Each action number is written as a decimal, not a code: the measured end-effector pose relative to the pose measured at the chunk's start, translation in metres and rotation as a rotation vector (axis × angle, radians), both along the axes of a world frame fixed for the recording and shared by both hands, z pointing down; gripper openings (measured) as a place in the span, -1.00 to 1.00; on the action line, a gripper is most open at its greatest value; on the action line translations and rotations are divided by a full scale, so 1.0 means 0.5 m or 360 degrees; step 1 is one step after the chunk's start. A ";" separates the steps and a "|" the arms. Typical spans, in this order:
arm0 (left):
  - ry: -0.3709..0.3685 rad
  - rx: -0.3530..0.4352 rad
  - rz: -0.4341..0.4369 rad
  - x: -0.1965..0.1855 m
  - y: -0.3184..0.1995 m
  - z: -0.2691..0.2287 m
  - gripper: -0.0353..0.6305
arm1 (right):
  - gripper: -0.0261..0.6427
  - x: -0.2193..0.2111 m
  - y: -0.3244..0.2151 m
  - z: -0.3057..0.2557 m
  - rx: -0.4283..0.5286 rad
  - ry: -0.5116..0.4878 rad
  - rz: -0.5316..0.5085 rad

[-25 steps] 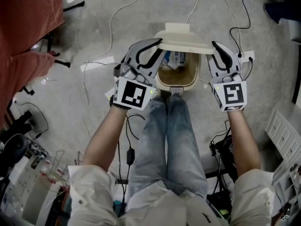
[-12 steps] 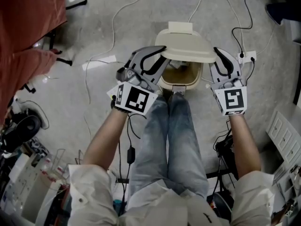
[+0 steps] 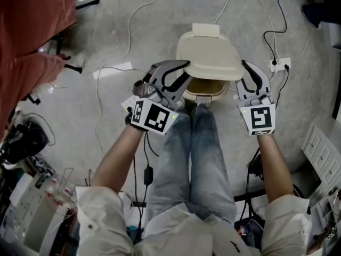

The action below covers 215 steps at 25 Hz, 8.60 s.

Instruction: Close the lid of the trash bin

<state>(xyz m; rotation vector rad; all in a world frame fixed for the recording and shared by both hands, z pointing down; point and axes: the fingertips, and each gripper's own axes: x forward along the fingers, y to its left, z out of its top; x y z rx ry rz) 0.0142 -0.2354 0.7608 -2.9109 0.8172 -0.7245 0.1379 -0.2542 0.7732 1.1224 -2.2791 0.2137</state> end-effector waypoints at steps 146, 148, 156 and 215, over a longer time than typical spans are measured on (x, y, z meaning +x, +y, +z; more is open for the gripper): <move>-0.0216 -0.0550 0.0066 0.037 0.151 0.157 -0.82 | -0.87 -0.057 0.181 0.139 -0.0502 0.0170 -0.0235; -0.0141 -0.0507 0.0001 0.032 0.135 0.075 -0.82 | -0.87 -0.055 0.160 0.054 -0.0438 0.0081 -0.0135; 0.0218 -0.0467 -0.0337 -0.011 0.110 -0.323 -0.82 | -0.87 -0.044 0.116 -0.408 -0.0122 -0.0298 0.0270; 0.0764 0.0421 -0.0798 -0.269 0.172 -1.104 -0.82 | -0.87 0.084 0.266 -1.124 0.0713 -0.0703 0.0689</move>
